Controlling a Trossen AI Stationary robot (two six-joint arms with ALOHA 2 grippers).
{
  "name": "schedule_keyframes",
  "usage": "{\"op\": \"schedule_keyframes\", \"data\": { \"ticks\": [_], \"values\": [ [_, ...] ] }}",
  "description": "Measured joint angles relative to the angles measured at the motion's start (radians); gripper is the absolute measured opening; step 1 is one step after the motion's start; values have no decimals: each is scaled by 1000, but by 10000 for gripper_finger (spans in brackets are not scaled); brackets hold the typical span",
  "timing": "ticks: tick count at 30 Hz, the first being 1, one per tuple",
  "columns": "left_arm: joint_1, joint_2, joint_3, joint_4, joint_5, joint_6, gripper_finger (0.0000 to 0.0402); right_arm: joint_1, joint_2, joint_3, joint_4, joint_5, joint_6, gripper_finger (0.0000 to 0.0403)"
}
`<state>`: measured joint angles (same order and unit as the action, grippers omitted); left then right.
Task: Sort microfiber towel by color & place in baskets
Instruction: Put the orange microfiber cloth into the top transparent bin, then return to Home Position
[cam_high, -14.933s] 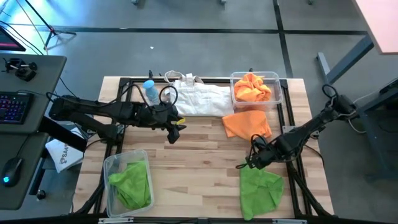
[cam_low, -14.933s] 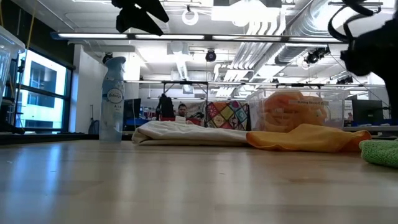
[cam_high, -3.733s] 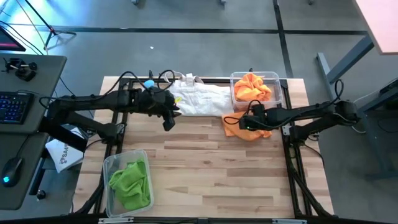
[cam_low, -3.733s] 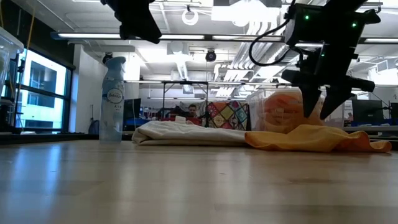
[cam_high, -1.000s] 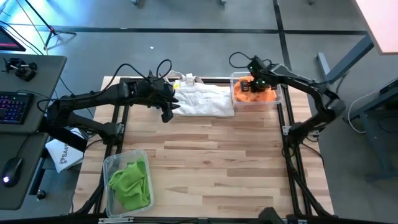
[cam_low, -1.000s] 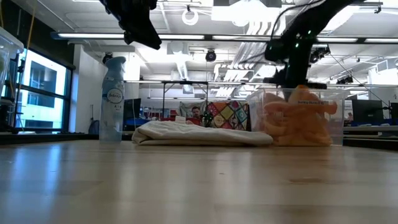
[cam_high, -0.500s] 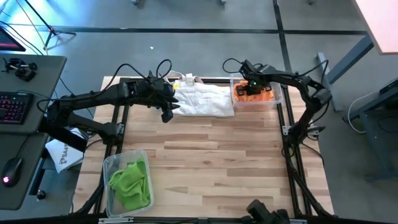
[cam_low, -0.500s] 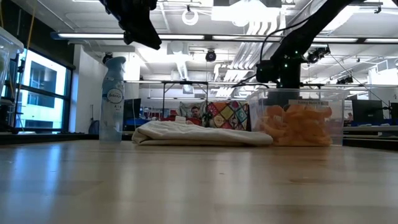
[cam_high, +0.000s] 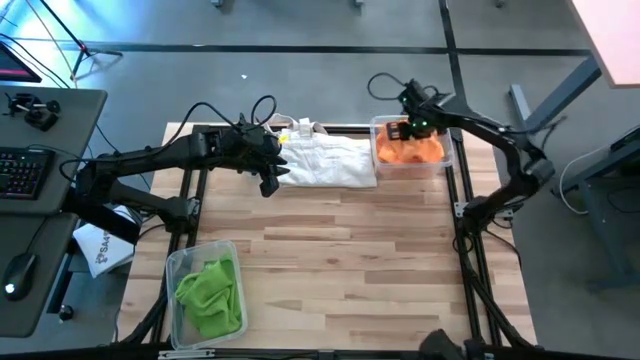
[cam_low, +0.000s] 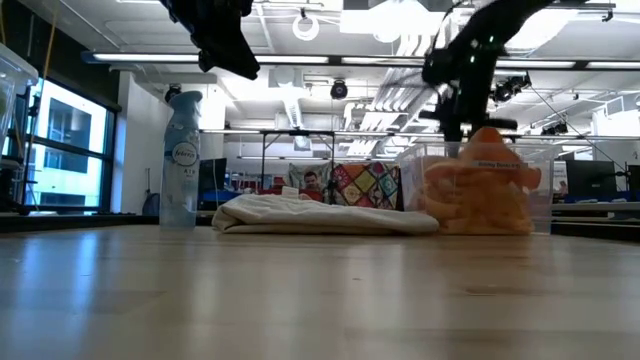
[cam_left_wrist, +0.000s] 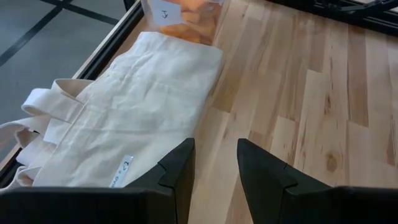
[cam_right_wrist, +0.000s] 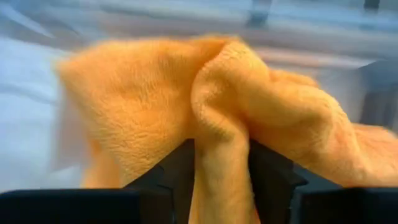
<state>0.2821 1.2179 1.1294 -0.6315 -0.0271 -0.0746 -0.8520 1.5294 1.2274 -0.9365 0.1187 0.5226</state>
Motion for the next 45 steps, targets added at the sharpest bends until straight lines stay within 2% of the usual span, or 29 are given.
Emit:
{"op": "schedule_keyframes", "data": {
  "ticks": [11,15,18,22,25,30,33,37,42,45],
  "values": [
    [0,0,0,0,-3,-1,110,11,-119,136,-129,-19,49,160],
    [0,0,0,0,-3,-1,110,59,-148,141,-157,-33,38,158],
    [0,-1,0,-16,-3,-1,110,147,-199,106,-167,11,16,135],
    [-1,-28,-20,-44,-21,-13,108,280,-316,24,-164,137,70,65],
    [-9,-75,-83,-9,-28,-11,83,365,-416,-50,-125,147,113,12],
    [-17,-187,-217,93,-45,-28,9,520,-568,-173,39,160,206,23],
    [-17,-266,-317,175,-77,-103,10,607,-630,-256,193,193,210,10],
    [-33,-369,-463,297,-54,-171,2,687,-661,-354,353,219,151,5],
    [-80,-454,-640,475,60,-36,1,745,-646,-425,490,202,-37,1],
    [-103,-492,-737,590,103,-41,0,764,-631,-432,501,199,-103,2]
  ]
}}
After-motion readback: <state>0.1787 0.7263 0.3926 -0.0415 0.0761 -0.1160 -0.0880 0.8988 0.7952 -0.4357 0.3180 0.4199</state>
